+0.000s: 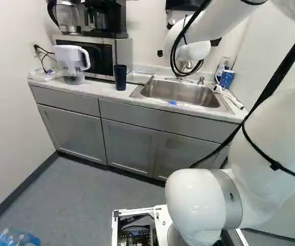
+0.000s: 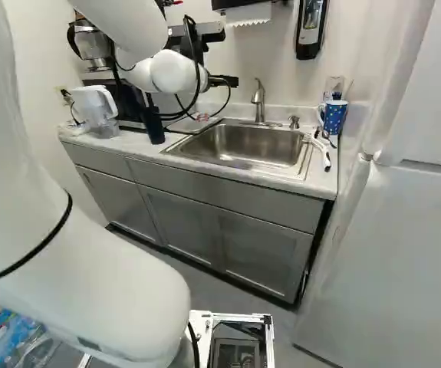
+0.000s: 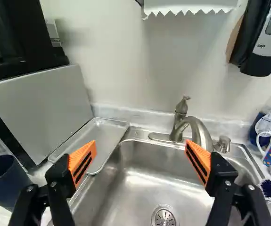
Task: Rinse the cup and place it in the tray
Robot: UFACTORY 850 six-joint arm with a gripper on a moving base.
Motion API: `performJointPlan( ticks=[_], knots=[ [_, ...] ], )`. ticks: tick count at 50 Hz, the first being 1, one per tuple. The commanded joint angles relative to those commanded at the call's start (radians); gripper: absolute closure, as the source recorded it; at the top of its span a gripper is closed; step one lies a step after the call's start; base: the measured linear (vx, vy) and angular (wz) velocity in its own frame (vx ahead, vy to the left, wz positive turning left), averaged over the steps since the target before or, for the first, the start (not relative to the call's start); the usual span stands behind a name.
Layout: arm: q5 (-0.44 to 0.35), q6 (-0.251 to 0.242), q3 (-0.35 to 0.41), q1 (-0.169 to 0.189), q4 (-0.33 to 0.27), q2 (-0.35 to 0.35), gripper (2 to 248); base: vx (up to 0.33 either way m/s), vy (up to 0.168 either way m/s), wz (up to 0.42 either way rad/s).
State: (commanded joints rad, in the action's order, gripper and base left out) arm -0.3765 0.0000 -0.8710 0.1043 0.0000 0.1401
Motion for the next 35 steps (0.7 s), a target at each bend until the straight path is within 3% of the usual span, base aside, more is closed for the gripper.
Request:
performJointPlan(
  ticks=[35],
  knots=[
    [0.000, 0.000, 0.000, 0.000, 0.000, 0.000, 3, 0.077, 0.000, 0.001]
  ],
)
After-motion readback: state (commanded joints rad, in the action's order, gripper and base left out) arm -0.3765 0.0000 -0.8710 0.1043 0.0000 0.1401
